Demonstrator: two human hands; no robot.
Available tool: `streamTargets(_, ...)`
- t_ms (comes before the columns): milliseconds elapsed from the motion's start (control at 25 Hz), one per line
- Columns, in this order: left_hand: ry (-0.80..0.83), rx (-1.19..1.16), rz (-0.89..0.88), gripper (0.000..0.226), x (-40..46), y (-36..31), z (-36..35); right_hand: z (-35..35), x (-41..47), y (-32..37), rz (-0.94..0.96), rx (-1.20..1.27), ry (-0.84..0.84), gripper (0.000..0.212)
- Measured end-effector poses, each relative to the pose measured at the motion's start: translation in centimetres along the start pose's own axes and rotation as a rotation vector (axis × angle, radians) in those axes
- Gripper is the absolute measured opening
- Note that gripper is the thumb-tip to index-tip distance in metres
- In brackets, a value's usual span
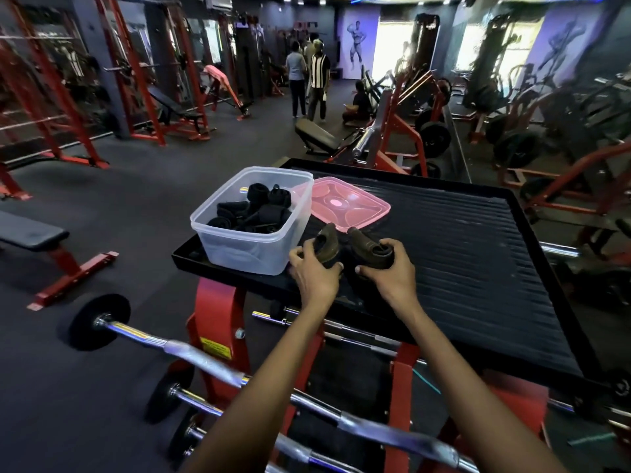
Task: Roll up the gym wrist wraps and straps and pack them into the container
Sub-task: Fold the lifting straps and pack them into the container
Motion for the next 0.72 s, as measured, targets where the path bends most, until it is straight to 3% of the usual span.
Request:
streamTargets(120, 0.076, -0.051, -0.066, 0.051, 0.6, 0.0, 0.6, -0.3, -0.7, 1.1, 0.081, -0.017, -0.008, 0.06)
streamTargets(400, 0.038, -0.272, -0.173, 0.05, 4.0, -3.6, 4.3, -0.2, -0.1, 7.1, 0.295, 0.136, -0.135, 0.06)
streamTargets(720, 0.137, -0.432, -0.139, 0.057, 15.3, -5.2, 9.8, -7.9, 3.2, 12.3, 0.283, 0.214, -0.125, 0.056)
Point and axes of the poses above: each hand's wrist, its own x-axis towards the middle knuckle, its own z-axis out of the back of the hand, y = z × x, the point moved 3 cm from there along x, towards the middle knuckle, and after that the axes turned 8 degrees about -y, right-handed, at the moved point
